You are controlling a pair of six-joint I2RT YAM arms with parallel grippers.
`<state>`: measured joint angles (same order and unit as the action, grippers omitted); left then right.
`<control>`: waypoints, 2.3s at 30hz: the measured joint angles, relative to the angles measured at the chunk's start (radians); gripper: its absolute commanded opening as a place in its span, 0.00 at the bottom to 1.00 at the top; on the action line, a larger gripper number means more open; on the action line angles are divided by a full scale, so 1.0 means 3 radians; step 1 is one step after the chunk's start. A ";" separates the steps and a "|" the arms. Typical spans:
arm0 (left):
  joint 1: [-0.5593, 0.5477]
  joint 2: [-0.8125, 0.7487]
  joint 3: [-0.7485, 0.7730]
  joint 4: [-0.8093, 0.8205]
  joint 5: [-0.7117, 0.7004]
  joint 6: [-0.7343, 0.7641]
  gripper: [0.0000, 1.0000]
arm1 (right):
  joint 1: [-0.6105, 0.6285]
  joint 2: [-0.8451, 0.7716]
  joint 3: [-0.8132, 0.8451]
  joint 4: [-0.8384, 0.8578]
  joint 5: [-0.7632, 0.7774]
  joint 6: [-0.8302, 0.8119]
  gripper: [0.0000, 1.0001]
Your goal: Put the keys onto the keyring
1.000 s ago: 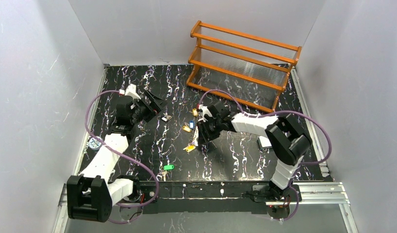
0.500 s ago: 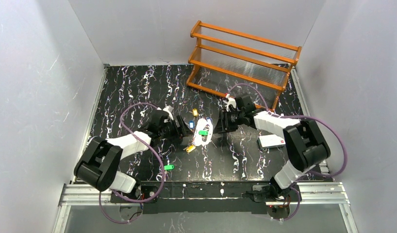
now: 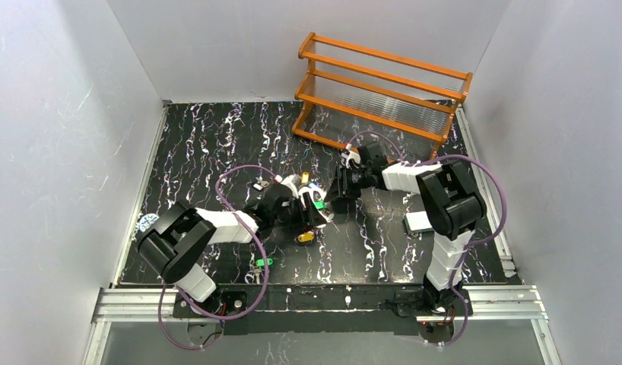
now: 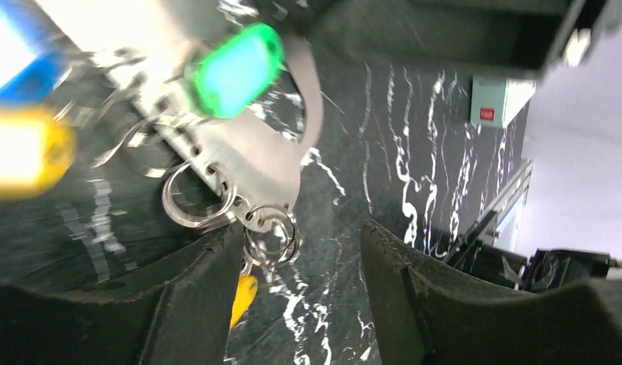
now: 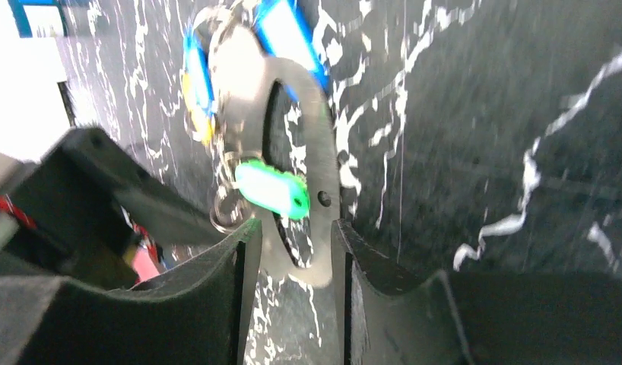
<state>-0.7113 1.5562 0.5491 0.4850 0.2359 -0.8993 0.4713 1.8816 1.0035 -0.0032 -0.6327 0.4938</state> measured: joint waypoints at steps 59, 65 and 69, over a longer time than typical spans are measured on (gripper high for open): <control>0.0871 0.0492 0.0865 -0.0774 0.0224 0.0613 0.56 | 0.0127 -0.0449 -0.0590 0.0197 0.0025 -0.0005 0.54; 0.0764 0.0796 0.1212 -0.0748 0.0324 0.0669 0.62 | 0.0275 -0.0662 -0.0871 0.0221 -0.0071 0.0094 0.55; 0.0735 0.0730 0.1273 -0.0969 0.0189 0.0860 0.69 | 0.0275 -0.0768 -0.0879 0.0158 0.0029 0.0079 0.55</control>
<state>-0.4908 1.7752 0.9310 0.1944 0.2928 -0.6415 0.5537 1.6512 0.7399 0.0441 -0.6239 0.5175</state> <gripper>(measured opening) 0.650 0.548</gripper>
